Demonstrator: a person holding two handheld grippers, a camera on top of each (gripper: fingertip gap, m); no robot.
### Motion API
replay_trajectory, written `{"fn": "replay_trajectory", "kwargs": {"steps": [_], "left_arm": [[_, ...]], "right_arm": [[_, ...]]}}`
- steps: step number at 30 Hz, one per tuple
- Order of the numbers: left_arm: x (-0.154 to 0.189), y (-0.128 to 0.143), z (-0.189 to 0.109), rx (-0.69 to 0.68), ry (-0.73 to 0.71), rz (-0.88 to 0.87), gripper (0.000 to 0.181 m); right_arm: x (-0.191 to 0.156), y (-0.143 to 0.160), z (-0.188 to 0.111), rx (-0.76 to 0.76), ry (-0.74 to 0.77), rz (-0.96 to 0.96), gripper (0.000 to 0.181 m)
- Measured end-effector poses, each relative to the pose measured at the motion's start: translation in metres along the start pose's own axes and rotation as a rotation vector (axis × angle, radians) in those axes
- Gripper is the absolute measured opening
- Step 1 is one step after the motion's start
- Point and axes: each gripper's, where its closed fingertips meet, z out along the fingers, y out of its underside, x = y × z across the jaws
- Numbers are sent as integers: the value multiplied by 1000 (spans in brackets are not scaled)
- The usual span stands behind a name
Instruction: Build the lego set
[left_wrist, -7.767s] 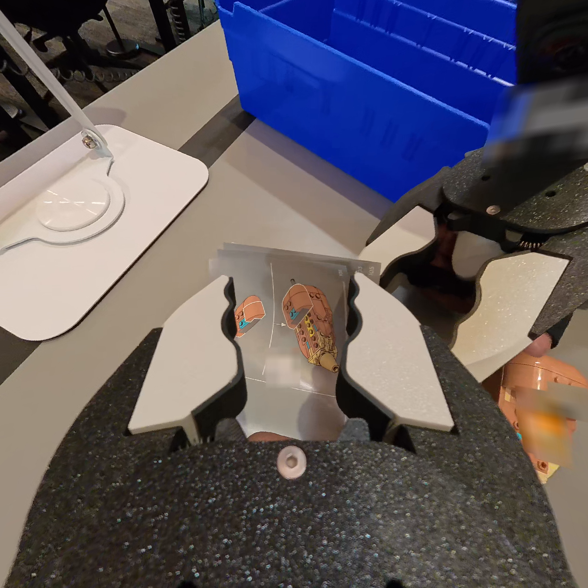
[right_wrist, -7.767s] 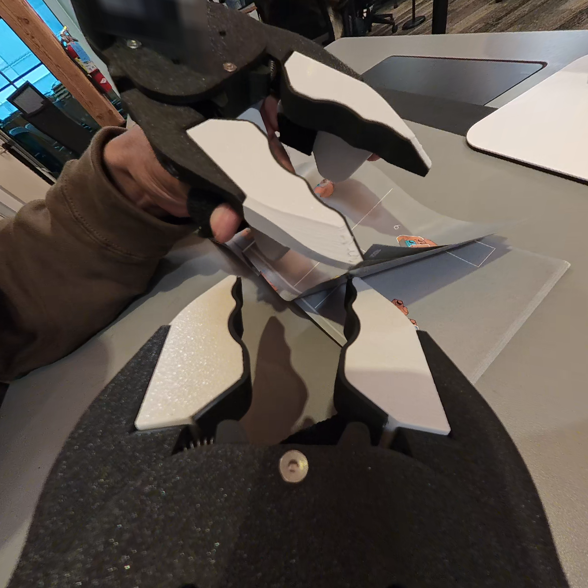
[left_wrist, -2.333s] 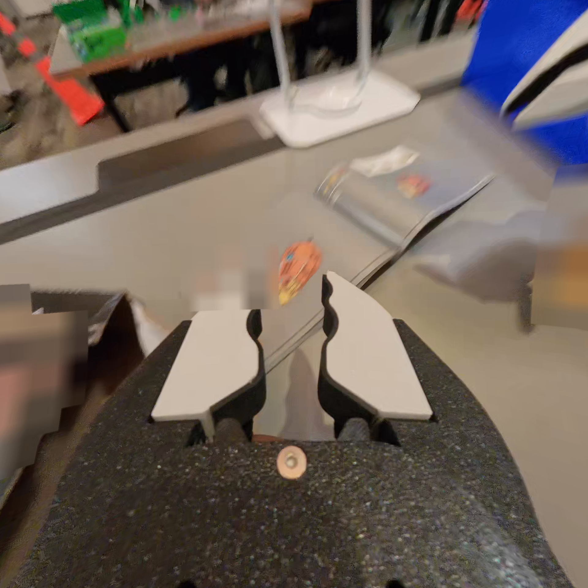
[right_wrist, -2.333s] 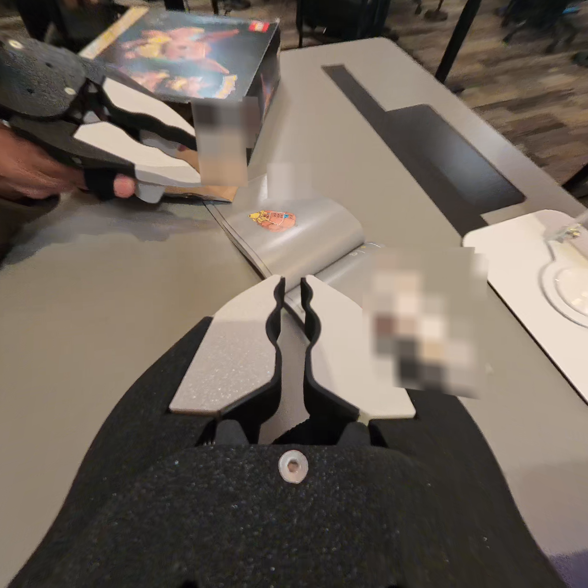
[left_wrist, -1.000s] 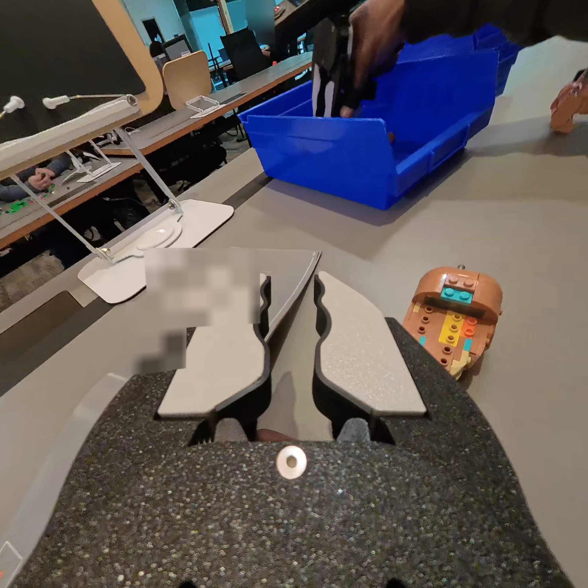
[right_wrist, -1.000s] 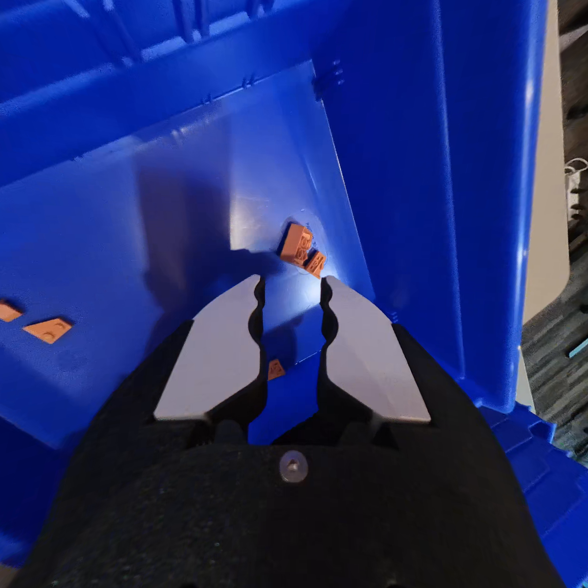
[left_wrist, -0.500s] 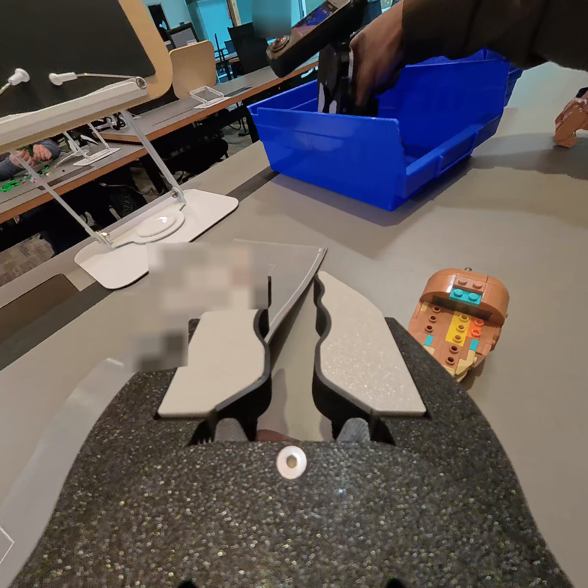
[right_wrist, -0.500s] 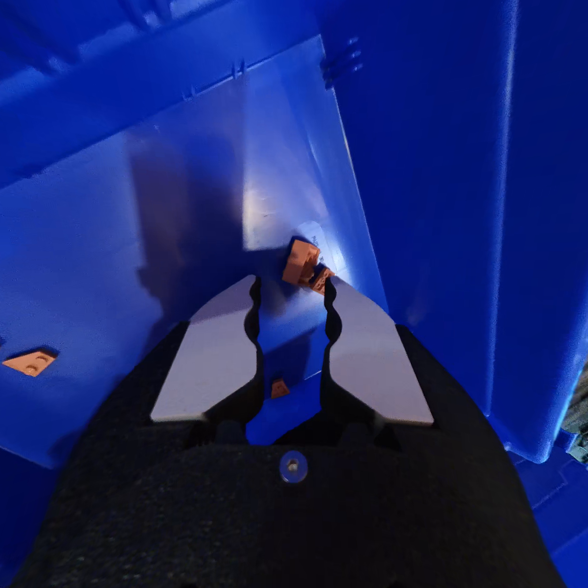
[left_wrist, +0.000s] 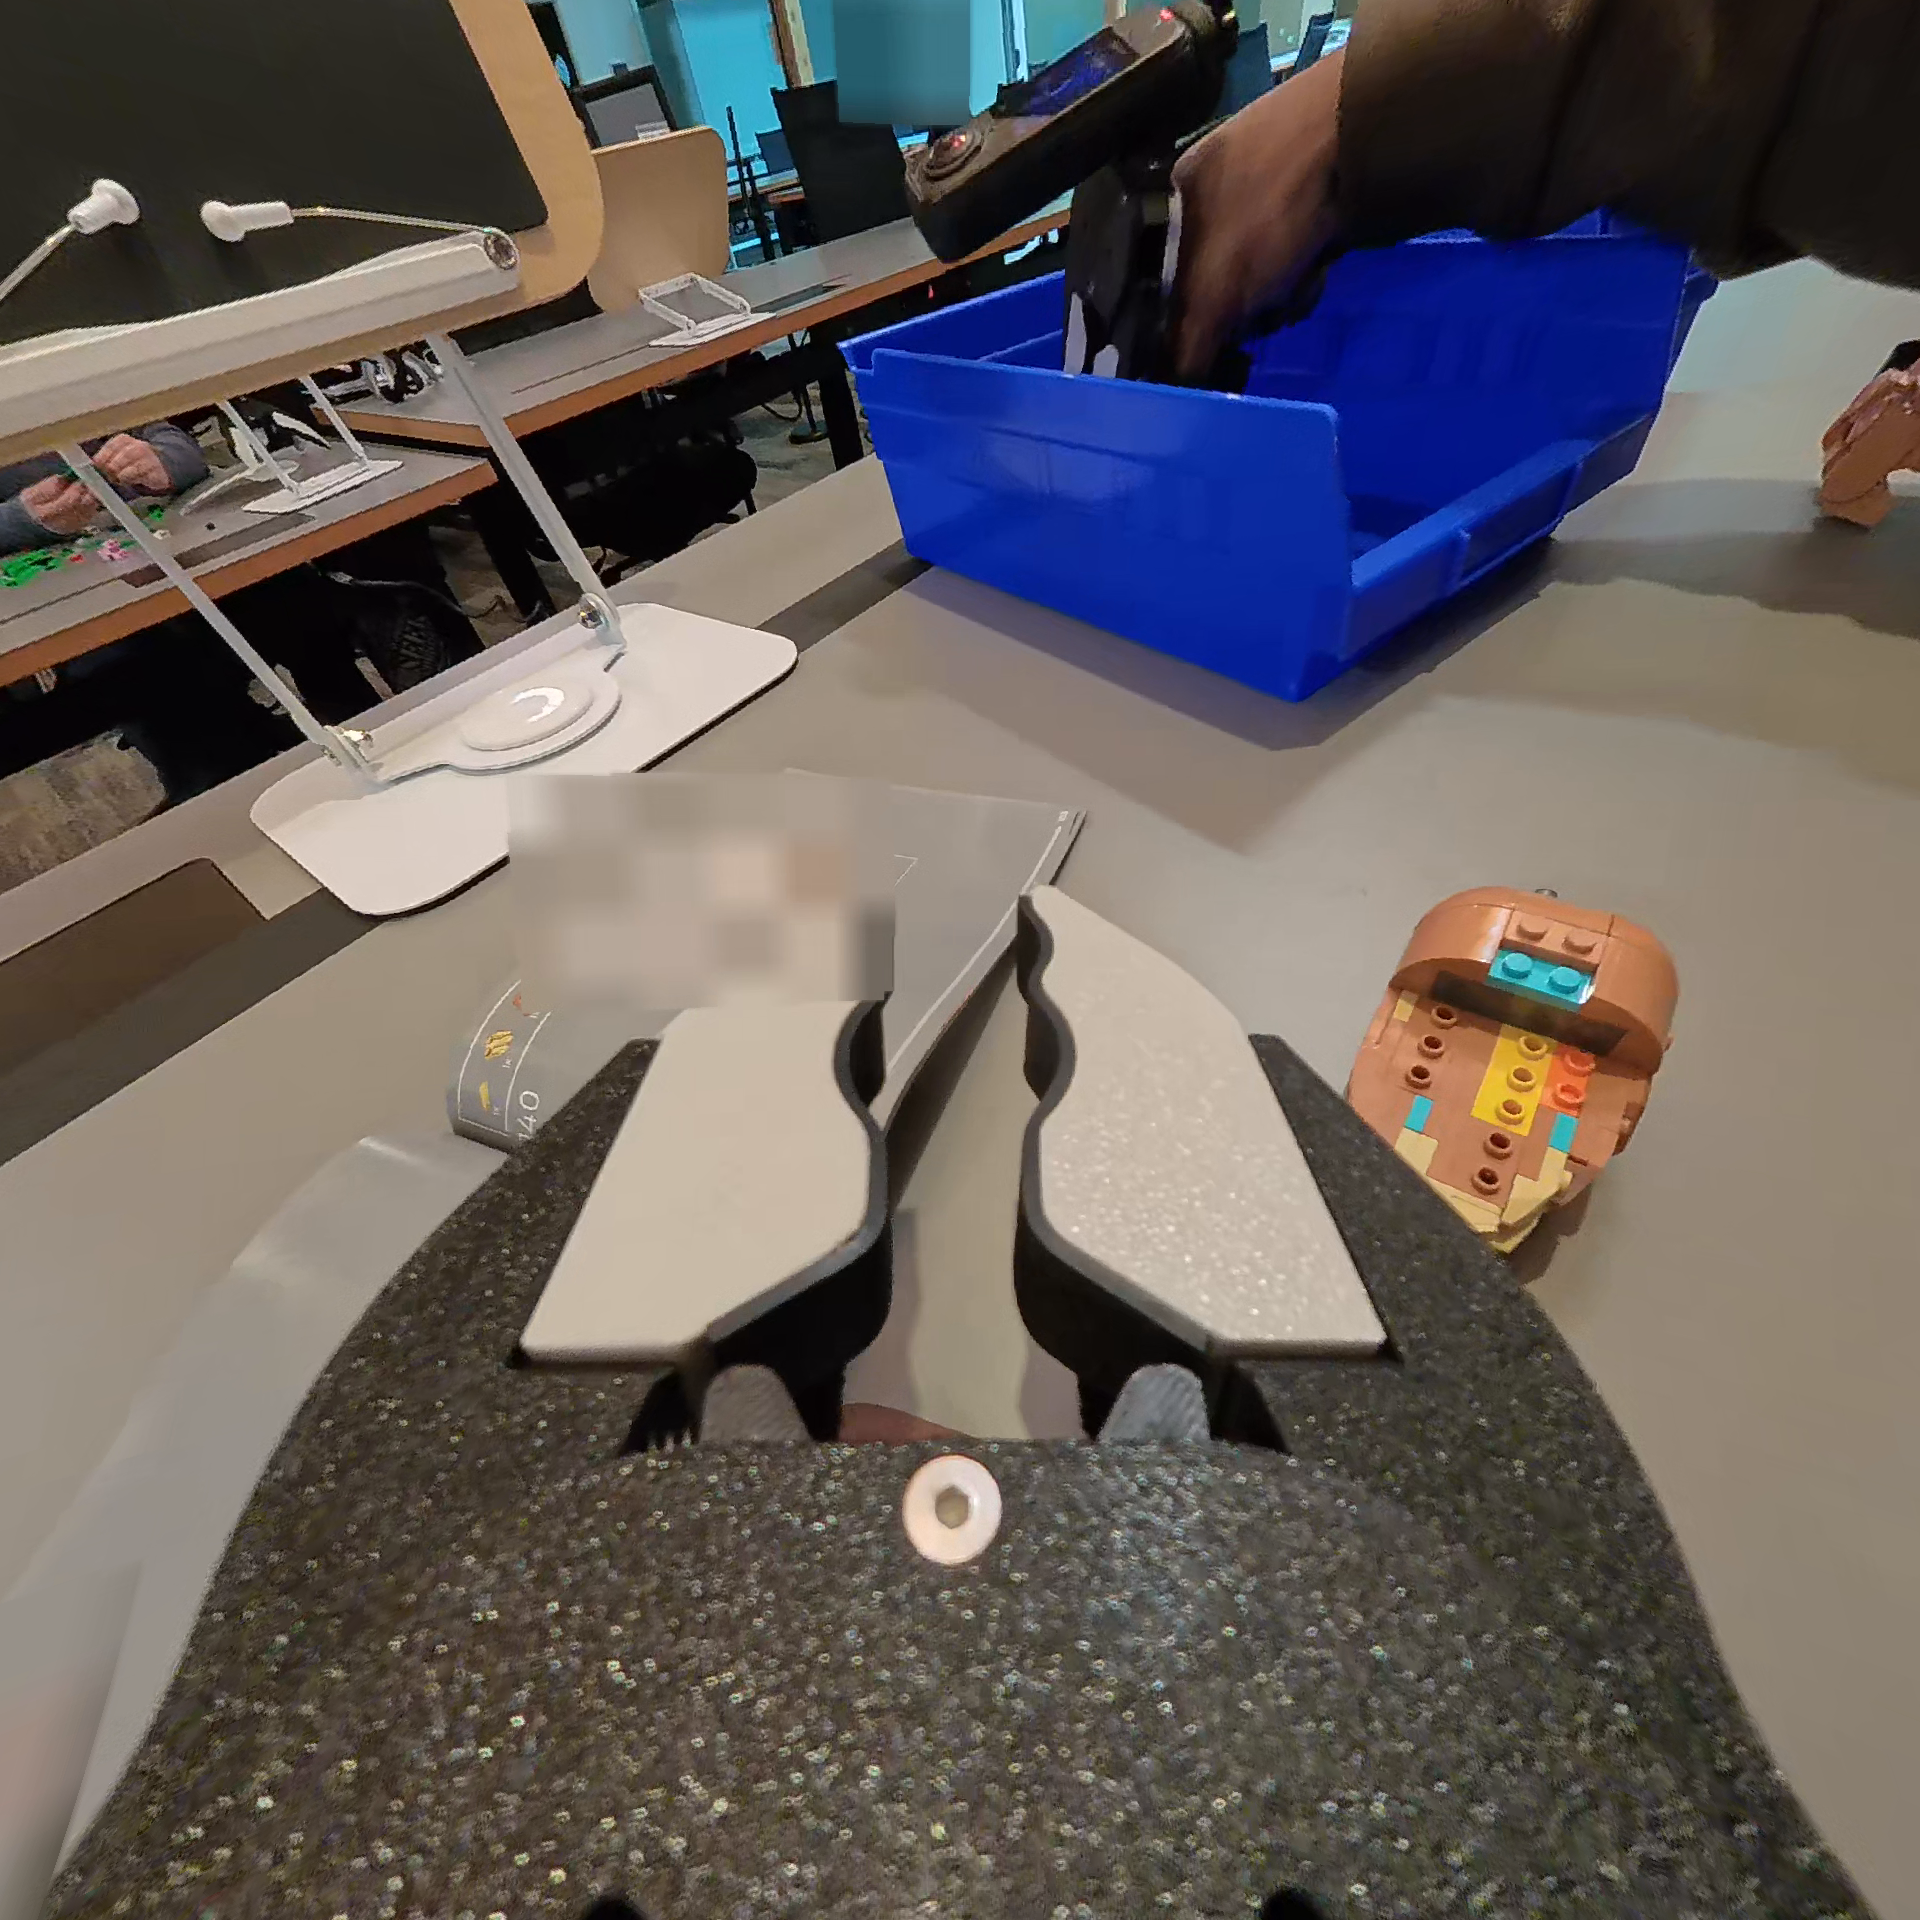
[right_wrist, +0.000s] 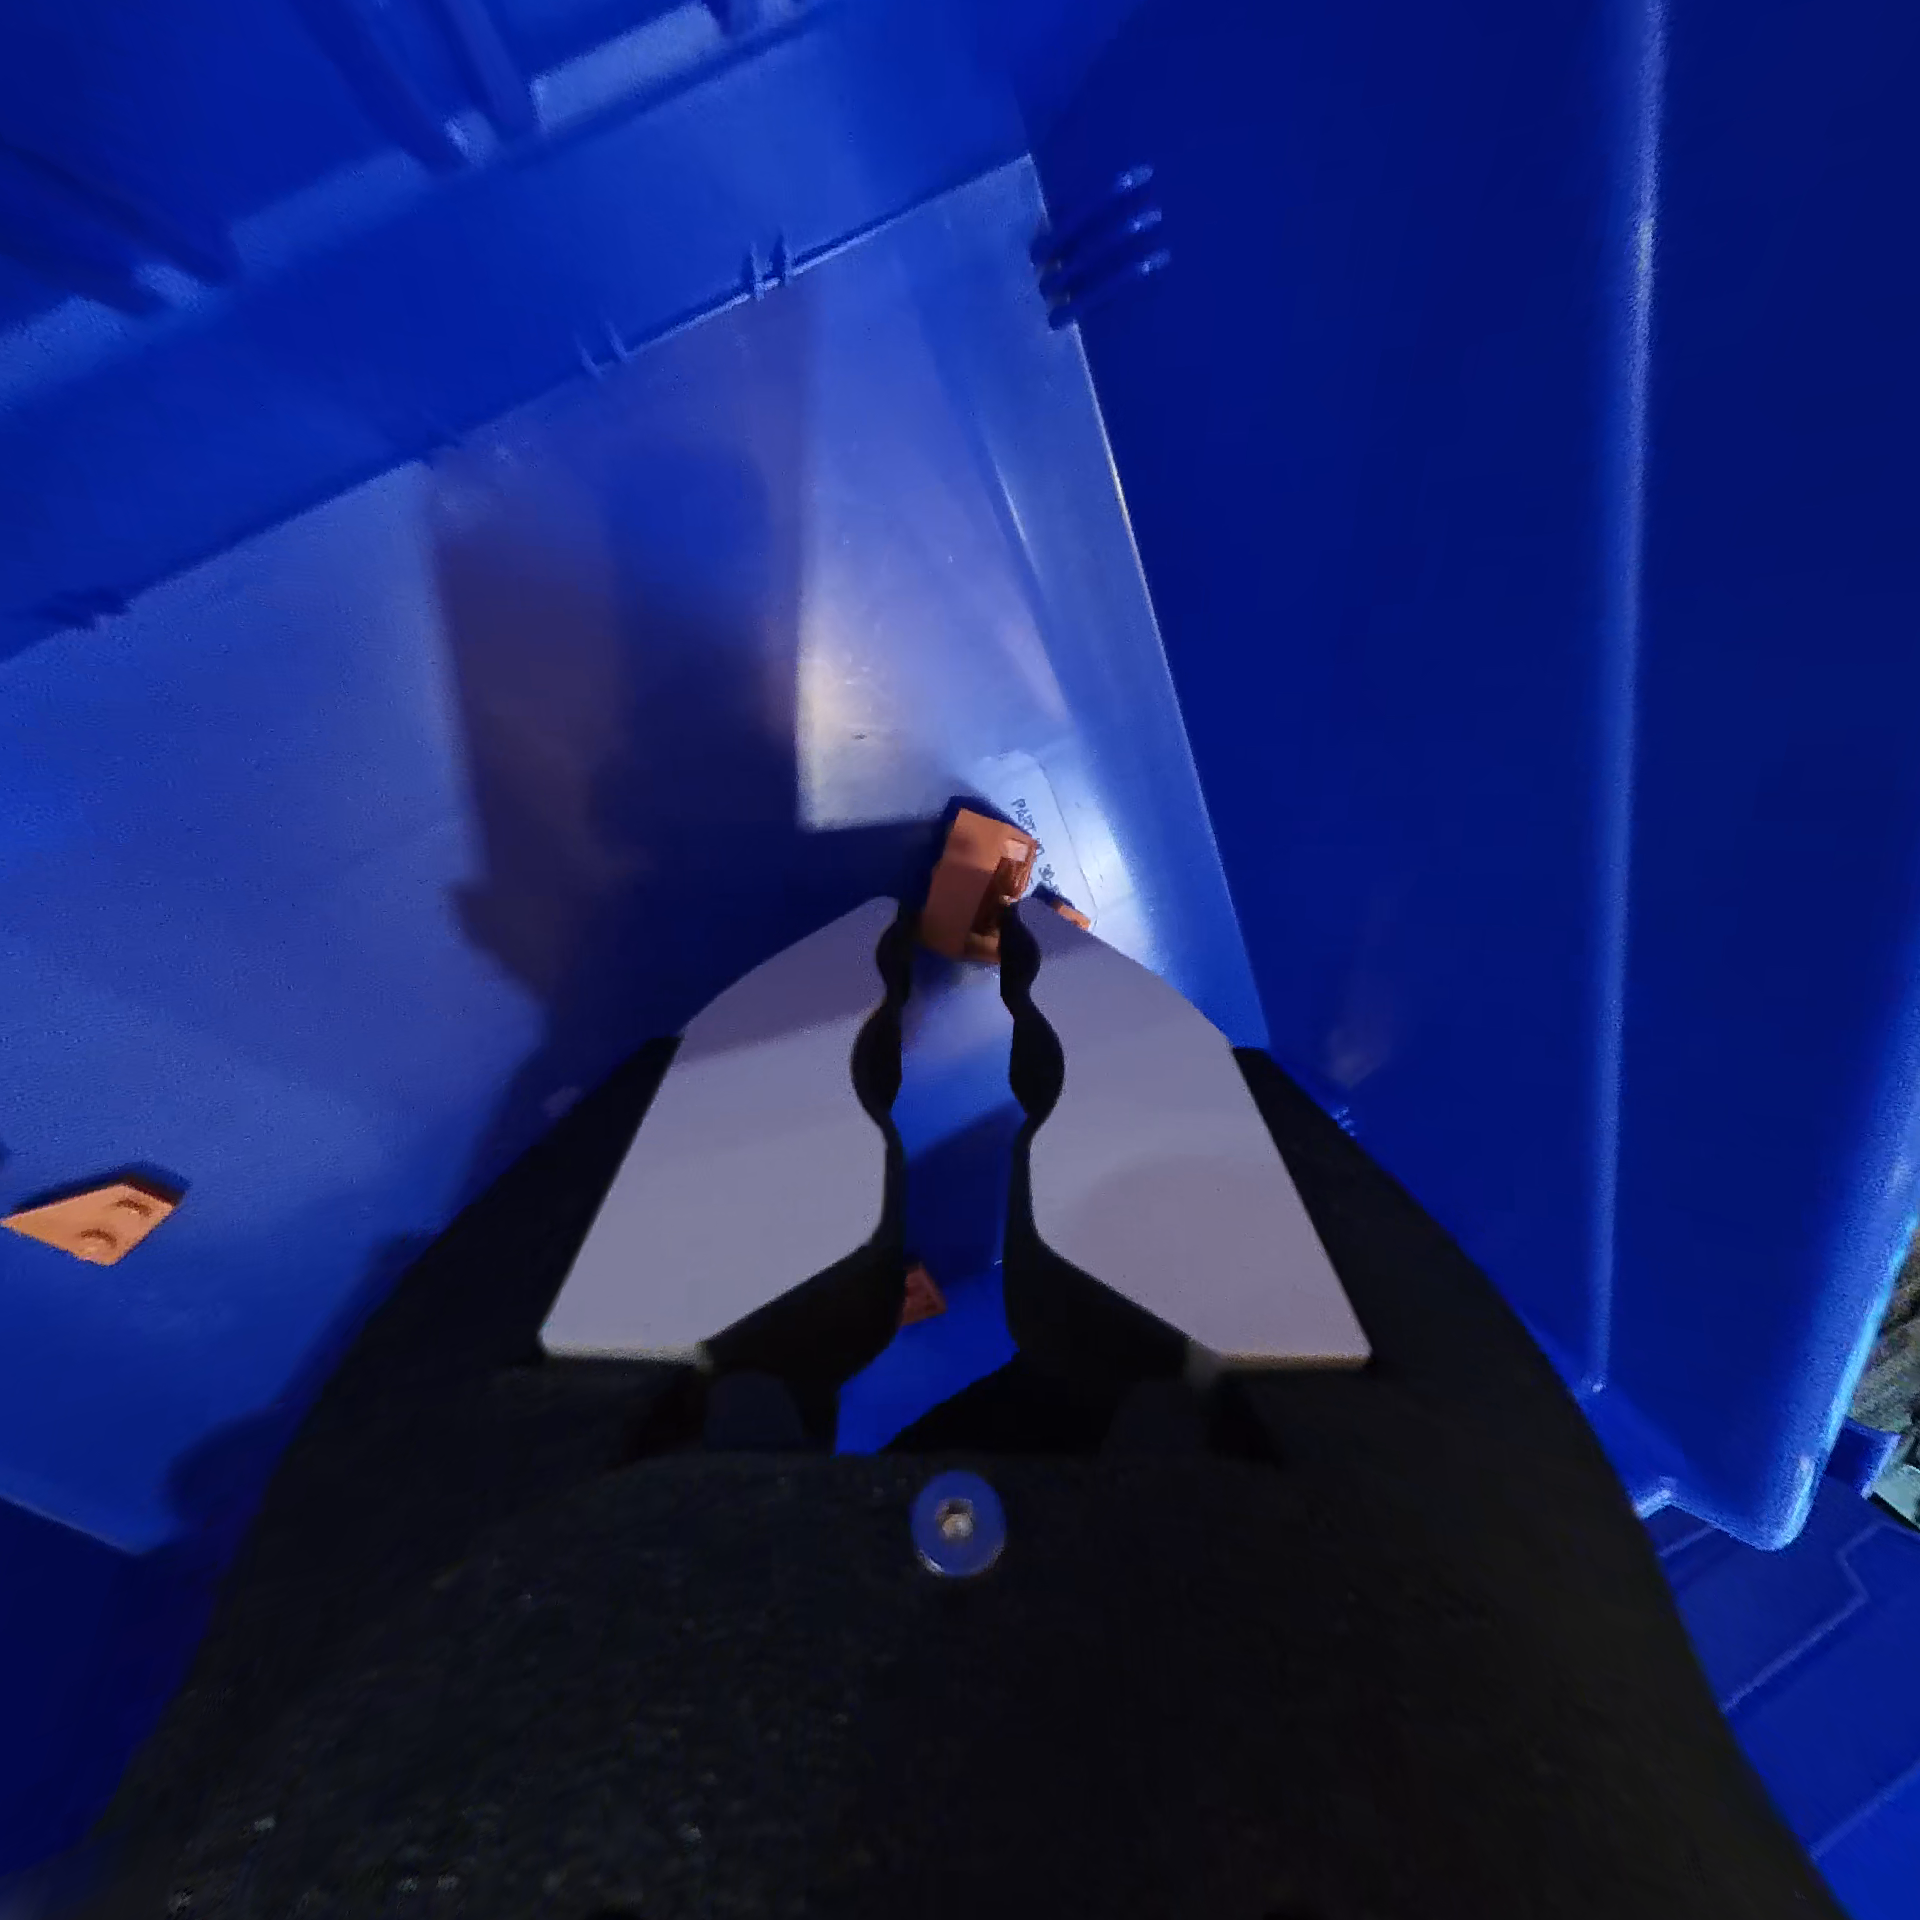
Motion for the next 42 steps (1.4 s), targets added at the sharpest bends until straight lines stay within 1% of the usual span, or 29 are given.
{"fn": "replay_trajectory", "kwargs": {"steps": [4, 7, 9, 11, 14, 17, 20, 22, 24, 26, 28, 31, 34, 36, 39, 40, 42], "left_arm": [[7, -1, 1, 3, 20, 13, 20], [12, -3, 0, 3, 27, 36, 19], [15, -5, -1, 10, 33, 43, 18], [20, -8, -3, 18, 43, 47, 18], [28, -10, -5, 24, 61, 63, 18], [35, -13, -7, 28, 77, 82, 17], [41, -16, -8, 36, 89, 95, 17], [44, -17, -9, 36, 92, 104, 17], [45, -19, -9, 38, 92, 110, 17], [48, -20, -10, 42, 96, 110, 17], [51, -22, -11, 48, 102, 114, 17], [56, -24, -11, 53, 106, 142, 17], [59, -23, -11, 49, 105, 171, 17], [60, -24, -11, 50, 105, 175, 17], [59, -25, -12, 55, 108, 169, 16], [59, -26, -12, 58, 109, 167, 16], [59, -26, -13, 61, 113, 160, 16]], "right_arm": [[-2, -1, -1, 9, -12, 11, 15], [-8, -3, -8, 33, -29, 19, 15], [-16, -6, -19, 78, -43, 36, 15], [-33, -13, -39, 158, -89, 60, 15], [-78, -27, -84, 338, -222, 103, 15], [-135, -33, -138, 528, -388, 125, 15], [-205, -29, -185, 658, -608, 112, 15], [-263, -17, -201, 660, -806, 67, 15], [-314, -3, -199, 609, -971, 37, 15], [-352, 11, -186, 528, -1108, 20, 15], [-372, 23, -166, 441, -1184, 29, 15], [-378, 31, -143, 359, -1236, 62, 15], [-376, 38, -123, 301, -1202, 58, 15], [-372, 36, -120, 305, -1181, 61, 15], [-359, 34, -110, 319, -1028, 27, 15], [-356, 34, -107, 313, -989, 15, 18], [-351, 35, -103, 314, -923, -5, 16]]}}
